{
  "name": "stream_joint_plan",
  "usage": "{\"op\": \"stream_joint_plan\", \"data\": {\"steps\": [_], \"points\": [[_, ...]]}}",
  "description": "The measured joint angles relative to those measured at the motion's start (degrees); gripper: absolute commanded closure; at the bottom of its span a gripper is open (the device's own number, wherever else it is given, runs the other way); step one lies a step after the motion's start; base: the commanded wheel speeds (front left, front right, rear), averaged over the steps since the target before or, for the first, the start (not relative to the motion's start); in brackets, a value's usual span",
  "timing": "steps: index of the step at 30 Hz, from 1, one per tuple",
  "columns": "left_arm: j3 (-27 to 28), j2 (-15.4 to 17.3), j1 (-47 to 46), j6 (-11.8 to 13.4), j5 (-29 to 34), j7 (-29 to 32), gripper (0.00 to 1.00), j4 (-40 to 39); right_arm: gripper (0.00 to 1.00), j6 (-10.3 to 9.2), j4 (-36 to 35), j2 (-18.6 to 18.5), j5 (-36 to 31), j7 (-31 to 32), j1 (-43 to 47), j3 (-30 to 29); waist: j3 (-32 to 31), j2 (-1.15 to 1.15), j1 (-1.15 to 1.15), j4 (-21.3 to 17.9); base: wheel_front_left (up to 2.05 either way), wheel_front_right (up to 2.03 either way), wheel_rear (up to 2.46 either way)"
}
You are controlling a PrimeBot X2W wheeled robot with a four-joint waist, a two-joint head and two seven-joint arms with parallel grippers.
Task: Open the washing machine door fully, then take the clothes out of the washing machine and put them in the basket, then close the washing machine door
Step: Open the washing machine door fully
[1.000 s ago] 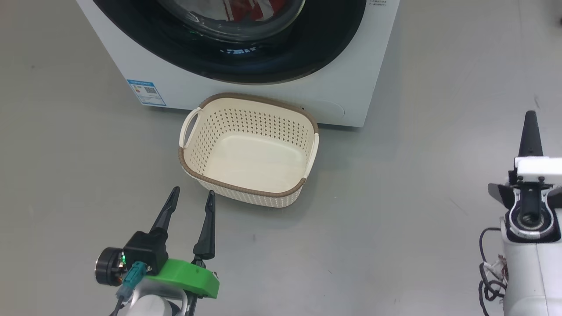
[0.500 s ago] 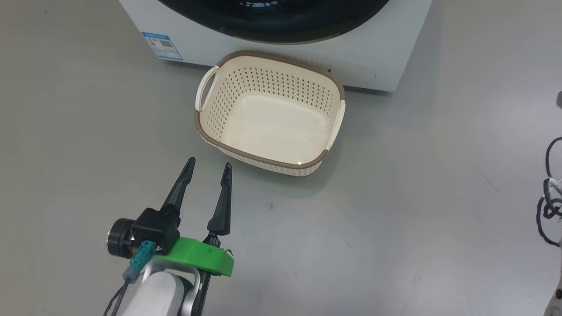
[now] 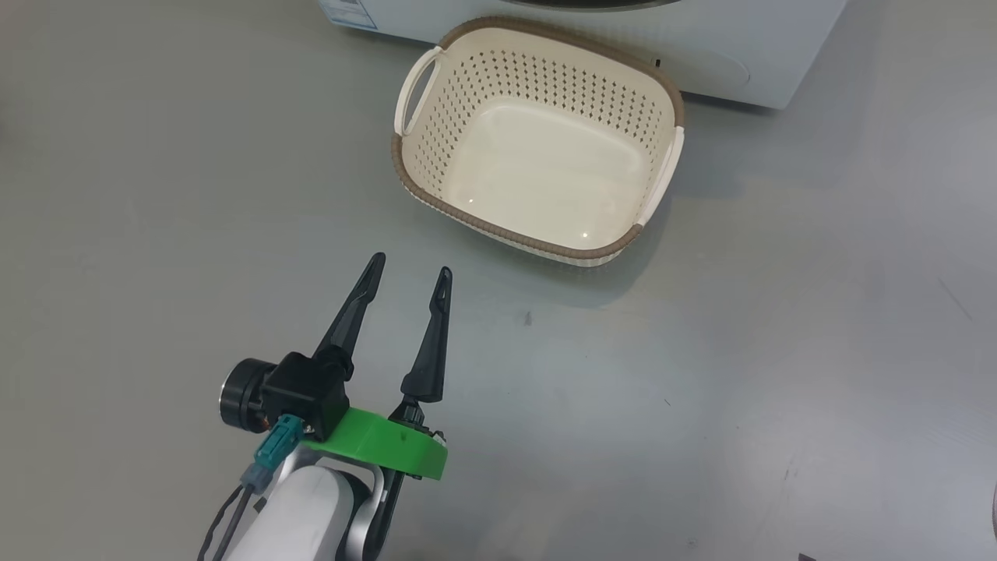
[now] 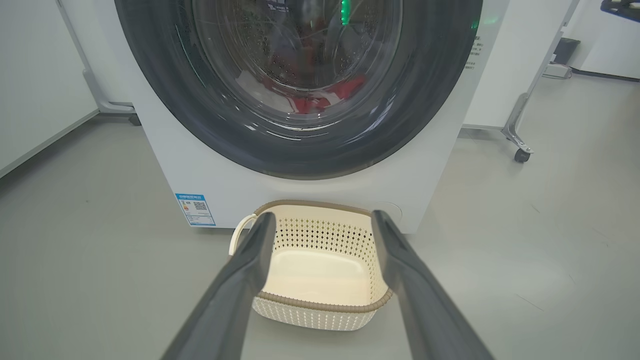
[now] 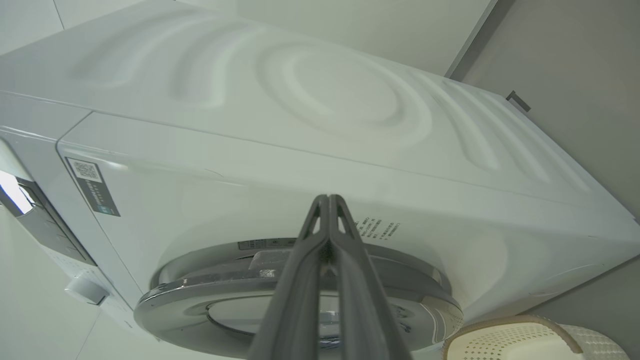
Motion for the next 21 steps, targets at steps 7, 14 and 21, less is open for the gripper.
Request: {"op": "stream_joint_plan", "data": {"steps": [7,14,21], "points": [[-1.1,0.0,-0.7,0.4,-0.5,0.0,0.0,-0.2,1.0,-1.48,2.6,0.7,3.2,4.7,-6.1,1.4,2.9,0.0,-0.01,2.1,0.0,0.0,0.0],[-2.0,-0.1,-2.2,0.8,-2.0,0.0,0.0,-1.9,1.0,-1.56,4.4,0.7,4.2,7.6,-10.7,2.4,5.1,0.0,0.0,3.9,0.0,0.0,0.0],[-2.6,-0.2,-2.6,0.9,-2.4,0.0,0.0,-2.0,1.0,-1.98,7.3,-0.4,4.3,9.1,-14.6,2.9,6.4,0.0,0.0,5.8,0.0,0.0,0.0]]}}
